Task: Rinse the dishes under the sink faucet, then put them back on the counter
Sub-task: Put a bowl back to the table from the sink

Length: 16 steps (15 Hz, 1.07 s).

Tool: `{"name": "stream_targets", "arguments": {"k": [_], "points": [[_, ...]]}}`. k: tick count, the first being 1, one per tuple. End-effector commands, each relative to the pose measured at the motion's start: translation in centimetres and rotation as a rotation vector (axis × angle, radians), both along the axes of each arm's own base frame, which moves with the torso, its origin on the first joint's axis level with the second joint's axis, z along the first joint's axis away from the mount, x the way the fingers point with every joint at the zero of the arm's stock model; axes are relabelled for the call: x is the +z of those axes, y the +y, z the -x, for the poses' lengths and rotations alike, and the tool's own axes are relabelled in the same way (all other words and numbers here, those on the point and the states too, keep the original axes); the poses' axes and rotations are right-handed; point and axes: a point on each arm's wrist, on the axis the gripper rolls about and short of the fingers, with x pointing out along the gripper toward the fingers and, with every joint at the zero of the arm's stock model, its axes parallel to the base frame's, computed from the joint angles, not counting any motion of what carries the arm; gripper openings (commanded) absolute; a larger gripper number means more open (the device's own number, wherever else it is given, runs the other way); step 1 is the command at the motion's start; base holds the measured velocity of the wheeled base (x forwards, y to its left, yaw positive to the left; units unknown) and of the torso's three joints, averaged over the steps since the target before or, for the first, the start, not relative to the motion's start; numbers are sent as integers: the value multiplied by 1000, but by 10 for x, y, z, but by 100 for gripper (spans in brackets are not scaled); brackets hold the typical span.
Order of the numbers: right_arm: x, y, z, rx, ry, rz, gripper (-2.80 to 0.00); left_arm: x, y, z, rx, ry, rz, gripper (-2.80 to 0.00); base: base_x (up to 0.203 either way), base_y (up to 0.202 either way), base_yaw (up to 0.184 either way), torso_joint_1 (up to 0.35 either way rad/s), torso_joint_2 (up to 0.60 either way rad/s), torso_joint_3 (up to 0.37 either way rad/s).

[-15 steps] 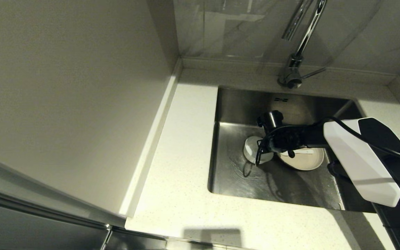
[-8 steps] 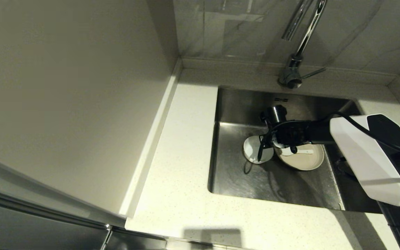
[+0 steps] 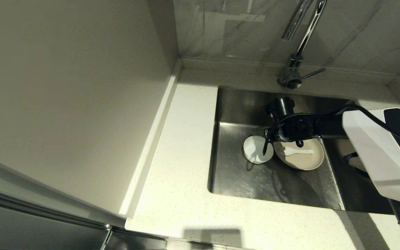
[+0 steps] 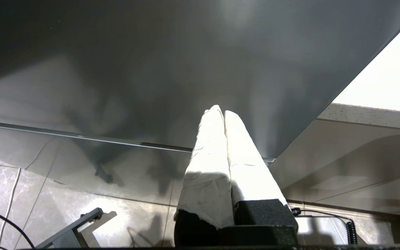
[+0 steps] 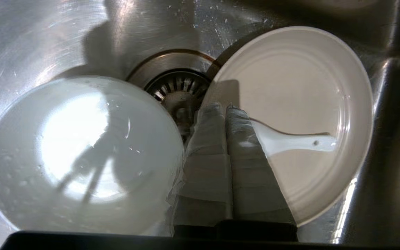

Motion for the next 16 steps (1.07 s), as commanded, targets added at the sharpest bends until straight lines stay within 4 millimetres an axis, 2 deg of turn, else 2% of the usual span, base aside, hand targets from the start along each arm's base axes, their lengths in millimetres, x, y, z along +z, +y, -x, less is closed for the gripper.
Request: {"name": "stream_targets", "arguments": {"k": [1,7,11,16], "points": [[5,-3,1,0,-8,5,0,0,0,0,0,-3,1,-280,0,0,0,0,0,0],[1,-6,1,-5,6,2,0,0,0,0,0,-3,1,-280,0,0,0,0,0,0],[-19,-6,7,71,94,-36,0,0,0,0,0,-3,1,-280,0,0,0,0,0,0],[-28,-1,6,125,119,-67,0,0,0,0,0,-3,1,-280,0,0,0,0,0,0]]}}
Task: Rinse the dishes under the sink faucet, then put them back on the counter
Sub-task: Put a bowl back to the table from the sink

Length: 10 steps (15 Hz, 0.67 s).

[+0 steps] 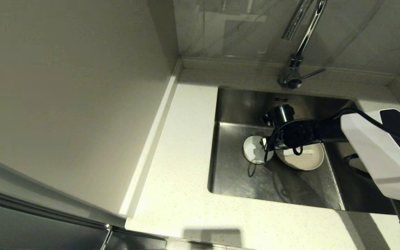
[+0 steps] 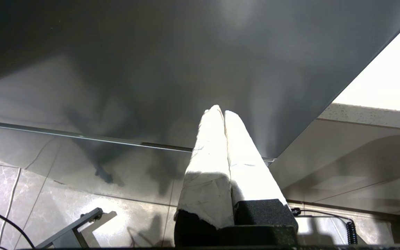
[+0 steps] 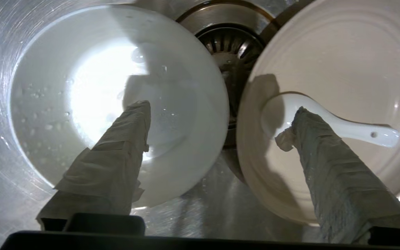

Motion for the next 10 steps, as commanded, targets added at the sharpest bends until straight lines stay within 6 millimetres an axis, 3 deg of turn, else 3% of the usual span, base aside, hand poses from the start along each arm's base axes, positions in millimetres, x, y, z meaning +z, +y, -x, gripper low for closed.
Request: {"name": "stream_targets", "arguments": {"k": [1,6,10], "points": [[-8,2,-1,2,16,6,0,0,0,0,0,-3,1,-280,0,0,0,0,0,0],[-10,7,-5,14,2,3,0,0,0,0,0,-3,1,-280,0,0,0,0,0,0],[-2,13,-9,151,-36,51,0,0,0,0,0,-3,1,-280,0,0,0,0,0,0]]}}
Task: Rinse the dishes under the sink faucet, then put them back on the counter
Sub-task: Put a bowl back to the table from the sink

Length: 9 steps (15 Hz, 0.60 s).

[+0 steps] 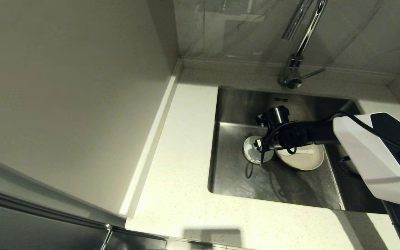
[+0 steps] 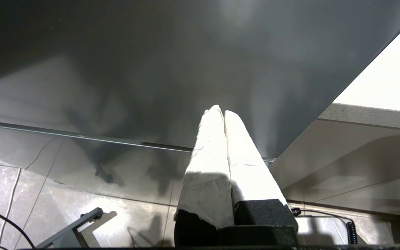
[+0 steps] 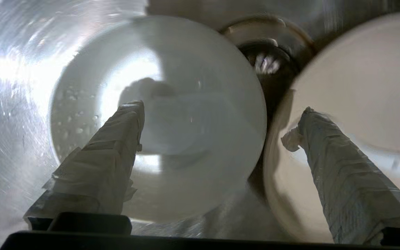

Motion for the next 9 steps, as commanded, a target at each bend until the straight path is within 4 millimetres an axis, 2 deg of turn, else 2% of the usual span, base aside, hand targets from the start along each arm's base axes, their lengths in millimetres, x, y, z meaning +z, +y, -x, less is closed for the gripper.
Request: {"name": "stream_targets", "arguments": {"k": [1,5,9], "points": [[6,-3,-5,77,-57,41,0,0,0,0,1,-3,1,-280,0,0,0,0,0,0],[16,-27,-13,345,-116,236,0,0,0,0,0,-3,0,-280,0,0,0,0,0,0],[14,-35,-15,407,-101,322,0,0,0,0,1,-3,1,-280,0,0,0,0,0,0]]}}
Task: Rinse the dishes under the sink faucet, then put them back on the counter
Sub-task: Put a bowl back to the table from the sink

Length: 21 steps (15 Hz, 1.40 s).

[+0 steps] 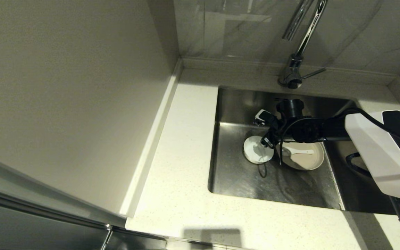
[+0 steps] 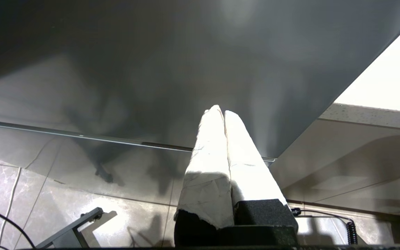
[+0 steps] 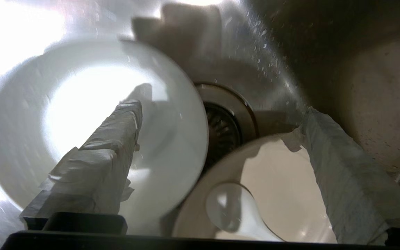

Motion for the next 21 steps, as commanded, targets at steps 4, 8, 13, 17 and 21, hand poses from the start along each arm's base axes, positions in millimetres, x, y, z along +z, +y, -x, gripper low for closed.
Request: {"name": "stream_targets", "arguments": {"k": [4,8,13,17,21], "points": [[-10,-2,-2,23,23,36,0,0,0,0,1,-4,0,-280,0,0,0,0,0,0],[-19,1,-1,36,47,38,0,0,0,0,1,-4,0,-280,0,0,0,0,0,0],[-31,4,-1,43,73,43,0,0,0,0,1,-4,0,-280,0,0,0,0,0,0],[-36,3,0,42,88,45,0,0,0,0,1,-4,0,-280,0,0,0,0,0,0],[-41,4,0,43,99,47,-280,0,0,0,1,-4,0,-280,0,0,0,0,0,0]]}}
